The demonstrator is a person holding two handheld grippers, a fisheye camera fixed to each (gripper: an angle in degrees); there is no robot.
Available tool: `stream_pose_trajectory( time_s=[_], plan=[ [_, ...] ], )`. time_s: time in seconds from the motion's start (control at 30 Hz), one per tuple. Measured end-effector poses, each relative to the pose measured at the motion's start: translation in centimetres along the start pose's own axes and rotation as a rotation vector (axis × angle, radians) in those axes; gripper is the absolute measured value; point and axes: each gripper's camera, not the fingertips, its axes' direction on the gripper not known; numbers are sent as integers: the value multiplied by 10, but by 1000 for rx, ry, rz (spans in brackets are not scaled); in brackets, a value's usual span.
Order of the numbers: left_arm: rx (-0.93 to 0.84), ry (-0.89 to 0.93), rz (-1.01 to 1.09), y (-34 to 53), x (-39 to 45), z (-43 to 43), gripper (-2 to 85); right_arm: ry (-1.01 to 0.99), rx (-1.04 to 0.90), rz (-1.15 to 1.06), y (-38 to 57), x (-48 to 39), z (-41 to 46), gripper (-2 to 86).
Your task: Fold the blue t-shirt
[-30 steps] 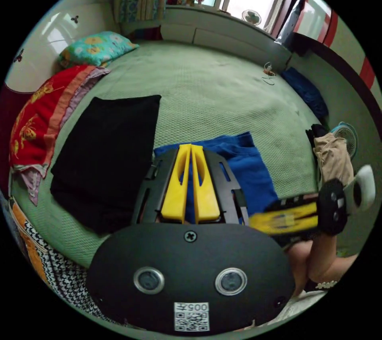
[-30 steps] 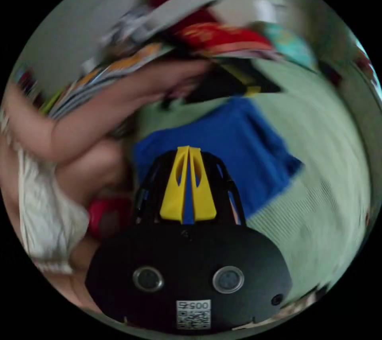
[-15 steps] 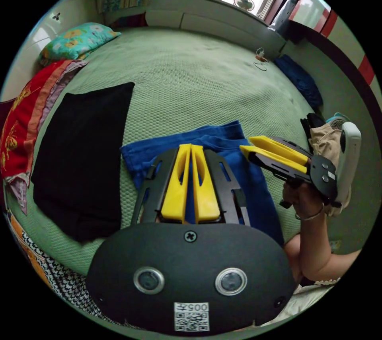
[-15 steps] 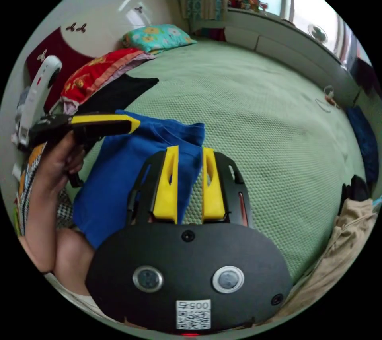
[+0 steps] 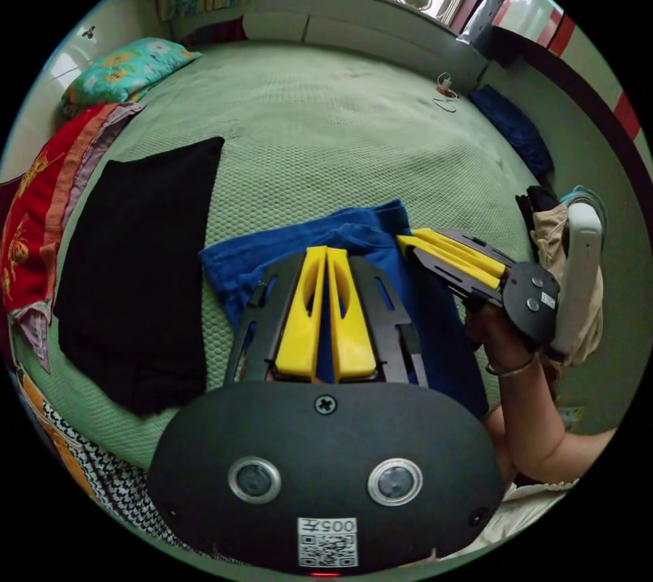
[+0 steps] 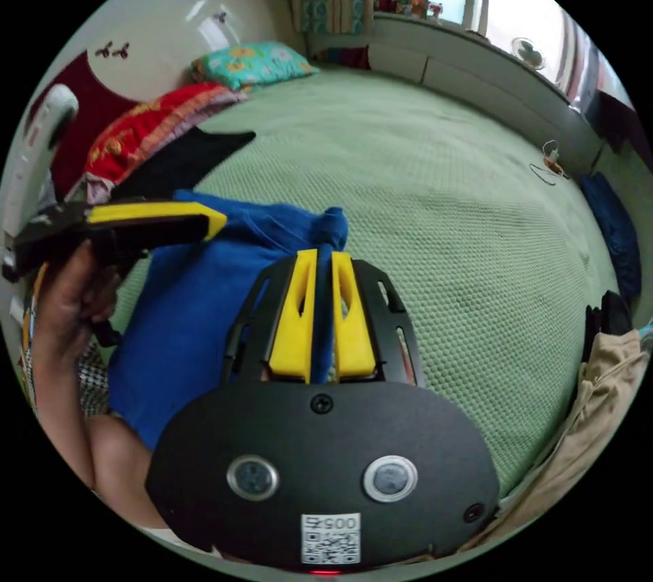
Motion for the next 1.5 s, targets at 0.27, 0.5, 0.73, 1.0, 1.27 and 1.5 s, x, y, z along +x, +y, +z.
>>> stream_pose_trajectory(
  time_s=[0.27,0.5,0.73,1.0,1.27,1.5],
  plan=[
    [15,2,3,11,26,-12,-6,81,131,-14,5,-5,-42,-2],
    [-51,-16,41,20,54,-7,-7,-19,-86,-173,10,-28,-19,0],
    [-14,0,-43,41,75,-26,-7,-27,-82,-117,4,-23,-22,-10],
    [-121,-4,23,74,115,-25,-7,-15,-192,-218,5,-35,-21,-11],
    [-81,-58,4,110,150,-48,-7,-102,-131,-181,-2,-24,-42,-12],
    [-101,-36,20,158,183,-59,-7,-235,-231,-123,3,-18,-37,-12]
  ],
)
